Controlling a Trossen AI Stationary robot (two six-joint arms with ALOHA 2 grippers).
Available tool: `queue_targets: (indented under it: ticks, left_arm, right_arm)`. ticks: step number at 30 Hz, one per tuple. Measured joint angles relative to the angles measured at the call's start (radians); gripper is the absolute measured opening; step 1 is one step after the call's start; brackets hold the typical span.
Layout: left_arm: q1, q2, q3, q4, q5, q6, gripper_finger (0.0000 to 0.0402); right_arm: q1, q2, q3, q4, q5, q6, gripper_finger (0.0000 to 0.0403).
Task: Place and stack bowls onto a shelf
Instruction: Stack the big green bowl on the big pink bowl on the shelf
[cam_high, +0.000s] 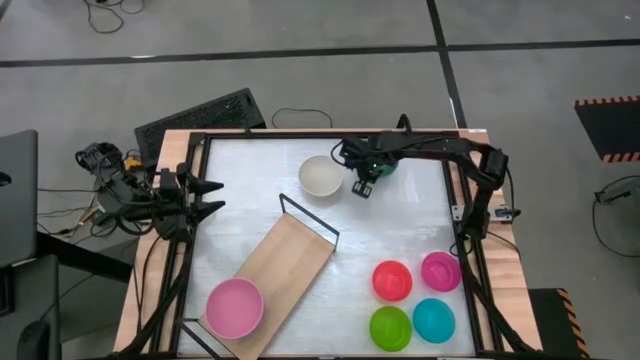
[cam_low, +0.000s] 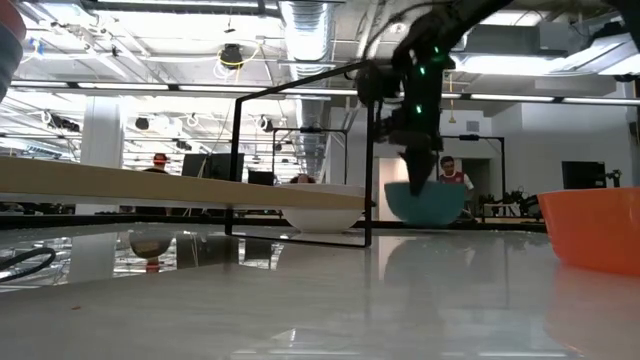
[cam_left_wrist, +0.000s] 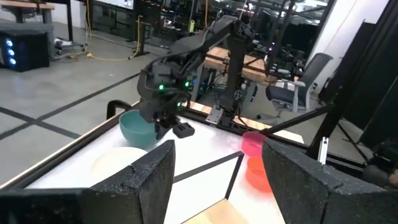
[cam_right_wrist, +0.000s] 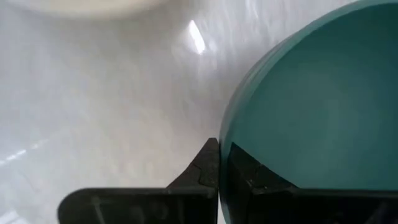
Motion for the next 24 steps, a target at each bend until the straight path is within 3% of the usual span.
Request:
queue_targets:
  ticks: [11, 18, 24]
  left_arm:
    - [0.000, 0.001, 0.000, 0.019, 0.059, 0.045, 0.0225]
    - [0.008, 0.031, 0.000, 0.182, 0.133, 0.201, 0.0225]
    - [0.091, 0.104, 0.045, 0.233, 0.307, 0.230, 0.0225]
  right_arm:
    - [0.185, -0.103, 0.471, -0.276, 0.068, -0.012, 0.0027]
    - [0.397, -0.118, 0.753, -0.239, 0.003, -0.033, 0.0027]
    - [0.590, -0.115, 0.795, -0.089, -0.066, -0.149, 0.0027]
